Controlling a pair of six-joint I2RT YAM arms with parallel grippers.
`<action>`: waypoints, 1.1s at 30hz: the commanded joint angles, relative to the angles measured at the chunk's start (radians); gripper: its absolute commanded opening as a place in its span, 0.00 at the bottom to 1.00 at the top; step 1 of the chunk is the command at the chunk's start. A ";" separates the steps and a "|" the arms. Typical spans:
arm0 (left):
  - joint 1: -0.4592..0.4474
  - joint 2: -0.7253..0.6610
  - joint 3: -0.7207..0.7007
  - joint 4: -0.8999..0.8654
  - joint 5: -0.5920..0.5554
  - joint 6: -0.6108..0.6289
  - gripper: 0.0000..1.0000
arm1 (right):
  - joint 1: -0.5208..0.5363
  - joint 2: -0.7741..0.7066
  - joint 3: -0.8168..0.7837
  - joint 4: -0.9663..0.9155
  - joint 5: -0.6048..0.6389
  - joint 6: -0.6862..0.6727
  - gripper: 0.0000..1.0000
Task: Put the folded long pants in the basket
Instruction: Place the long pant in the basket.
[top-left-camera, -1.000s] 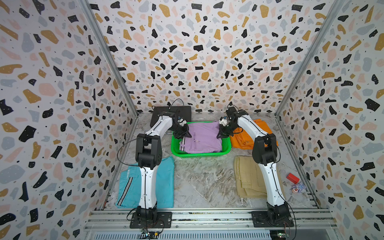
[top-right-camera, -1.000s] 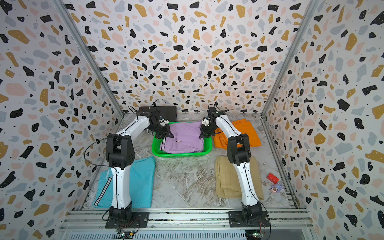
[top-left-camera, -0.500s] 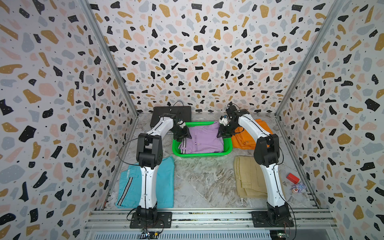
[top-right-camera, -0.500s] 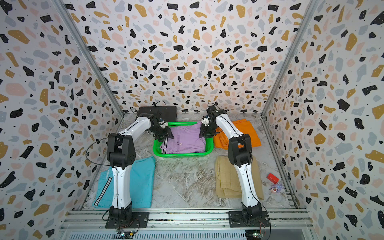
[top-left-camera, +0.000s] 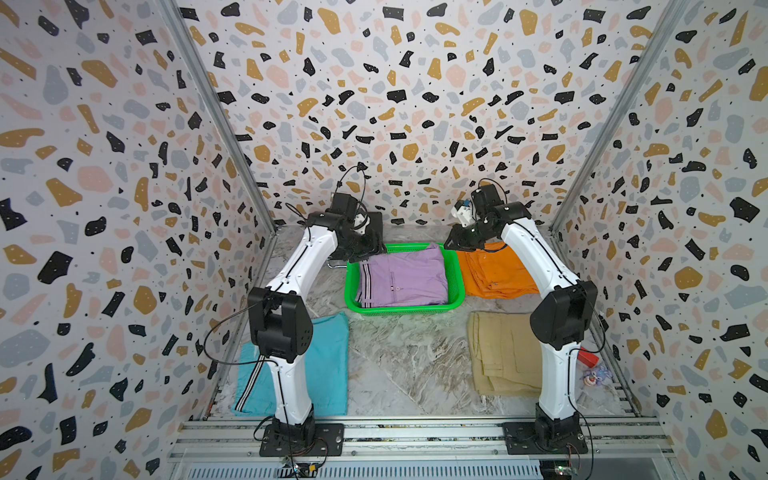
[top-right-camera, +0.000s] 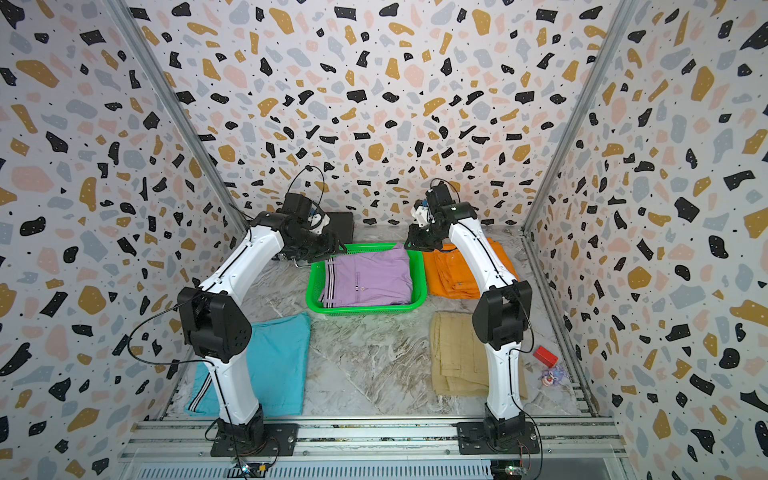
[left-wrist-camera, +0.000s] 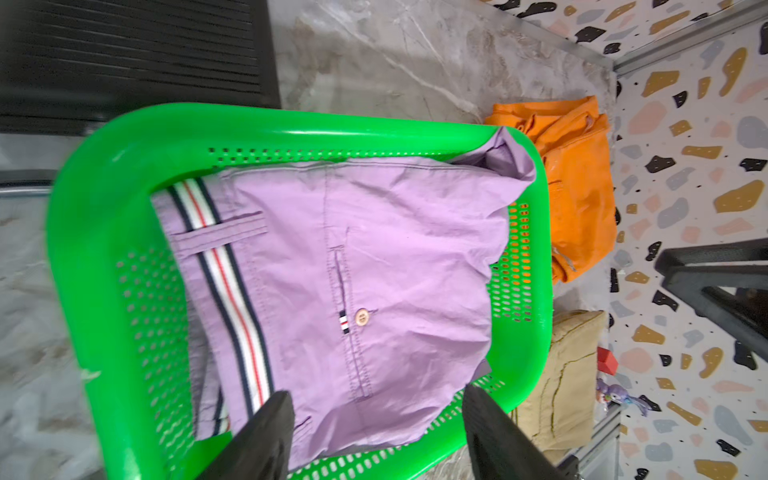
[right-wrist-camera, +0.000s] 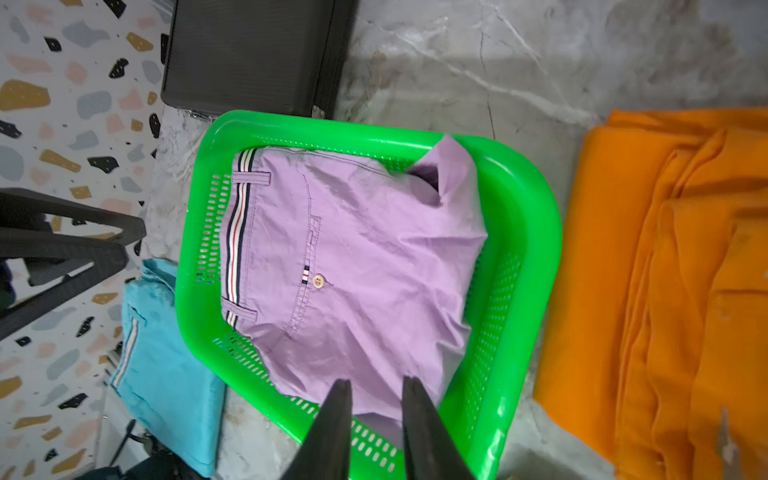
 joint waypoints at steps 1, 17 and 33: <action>-0.012 0.098 0.039 0.005 0.065 0.002 0.66 | 0.037 0.112 0.107 -0.013 0.017 0.022 0.23; -0.013 0.335 0.110 0.014 0.029 0.077 0.65 | 0.101 0.389 0.182 -0.122 0.366 0.084 0.10; 0.004 -0.104 -0.031 0.059 0.020 0.020 0.79 | 0.103 -0.032 -0.029 0.138 -0.117 0.112 0.61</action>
